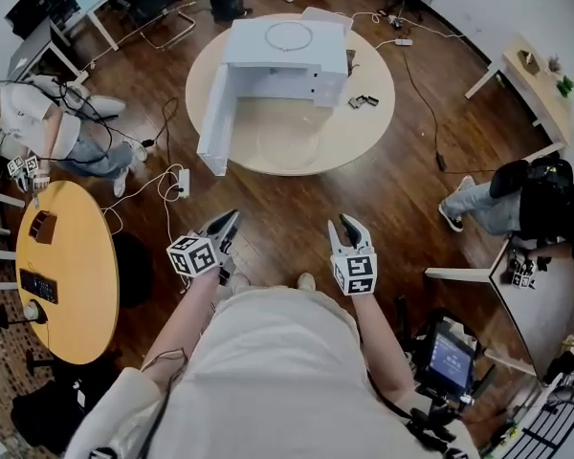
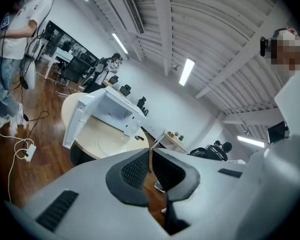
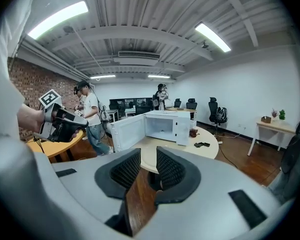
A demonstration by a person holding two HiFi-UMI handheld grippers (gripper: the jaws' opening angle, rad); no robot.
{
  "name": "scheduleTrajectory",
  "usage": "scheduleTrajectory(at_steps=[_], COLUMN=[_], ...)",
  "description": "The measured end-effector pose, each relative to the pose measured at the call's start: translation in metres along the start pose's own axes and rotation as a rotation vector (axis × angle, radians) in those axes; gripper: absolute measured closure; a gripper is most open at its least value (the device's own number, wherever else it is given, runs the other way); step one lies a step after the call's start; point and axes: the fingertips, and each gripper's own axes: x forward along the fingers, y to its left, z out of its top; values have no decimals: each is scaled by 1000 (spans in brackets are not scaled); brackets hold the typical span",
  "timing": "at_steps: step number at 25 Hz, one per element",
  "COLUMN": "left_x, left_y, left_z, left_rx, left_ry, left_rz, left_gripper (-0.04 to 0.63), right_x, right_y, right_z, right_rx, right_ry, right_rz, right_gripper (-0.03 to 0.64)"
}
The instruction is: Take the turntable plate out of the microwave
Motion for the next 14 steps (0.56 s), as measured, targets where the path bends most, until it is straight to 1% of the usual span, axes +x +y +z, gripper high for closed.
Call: scheduleTrajectory(at_steps=[6,14], left_x=[21,53], left_y=[-30,-66], left_z=[-15,-45], left_rx=[6,-10], left_ry=[-8,-10], left_rz=[20,31], left_gripper=[569,569], right_x=[-19,-44], right_y=[-28,-61], right_z=[-4,-25], right_rx=[9,14], right_ry=[-20,-5], right_rz=[26,57], right_gripper=[509,509])
